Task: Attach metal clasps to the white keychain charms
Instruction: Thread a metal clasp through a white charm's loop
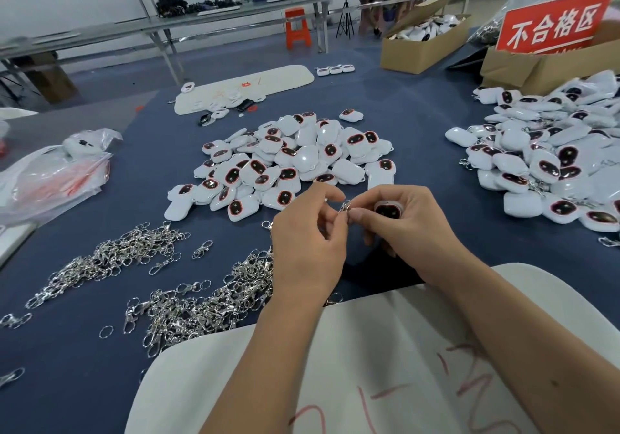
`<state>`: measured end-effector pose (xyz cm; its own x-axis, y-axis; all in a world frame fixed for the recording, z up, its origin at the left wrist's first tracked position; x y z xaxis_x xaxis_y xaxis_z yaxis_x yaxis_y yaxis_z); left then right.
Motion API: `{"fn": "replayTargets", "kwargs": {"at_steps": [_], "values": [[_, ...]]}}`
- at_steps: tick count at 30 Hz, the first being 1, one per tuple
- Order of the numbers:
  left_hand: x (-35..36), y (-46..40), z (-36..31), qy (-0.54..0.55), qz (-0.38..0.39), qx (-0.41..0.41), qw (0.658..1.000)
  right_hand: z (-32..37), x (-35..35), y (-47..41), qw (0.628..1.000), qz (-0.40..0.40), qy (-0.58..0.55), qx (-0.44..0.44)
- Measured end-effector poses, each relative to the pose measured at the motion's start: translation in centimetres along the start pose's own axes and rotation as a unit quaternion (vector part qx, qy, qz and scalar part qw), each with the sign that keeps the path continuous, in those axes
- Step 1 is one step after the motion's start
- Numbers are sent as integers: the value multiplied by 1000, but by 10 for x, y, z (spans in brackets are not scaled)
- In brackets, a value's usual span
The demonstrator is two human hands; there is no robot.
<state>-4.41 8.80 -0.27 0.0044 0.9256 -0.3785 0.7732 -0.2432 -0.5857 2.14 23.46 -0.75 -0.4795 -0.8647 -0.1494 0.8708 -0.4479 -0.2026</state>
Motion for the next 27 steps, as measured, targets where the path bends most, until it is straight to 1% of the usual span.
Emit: {"fn": "replayTargets", "kwargs": {"at_steps": [6,11,17,20,22,24,27], "values": [[0,0,-1,-39,9,54,998,1,0,0,1000,3,5,9],[0,-1,0,-30,11,51,998,0,1,-1,1000,4,5,16],[-2,0,-5,-66,17,92,993,-1,-1,-2,999,-9,-49,15],[-1,1,-3,-71,32,79,994,-3,-2,-3,998,-33,-55,21],[0,3,-2,-62,55,61,995,-3,-1,-2,998,-50,-31,2],[3,4,-2,-40,76,28,996,-3,1,-1,996,-67,22,-45],[4,2,1,5,70,-37,997,1,4,3,985,-94,76,-121]]}}
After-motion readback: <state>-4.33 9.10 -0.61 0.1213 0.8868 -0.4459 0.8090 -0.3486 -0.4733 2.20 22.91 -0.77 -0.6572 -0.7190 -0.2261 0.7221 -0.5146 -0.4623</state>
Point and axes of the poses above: each hand's wrist, its own y-axis away from the middle knuckle, its own x-axis out of the palm, z = x × y, the point moved 2 cm from there along -y, towards the middle knuckle, and after that the axes turned 5 degrees about -z, right-handed, at the moved point
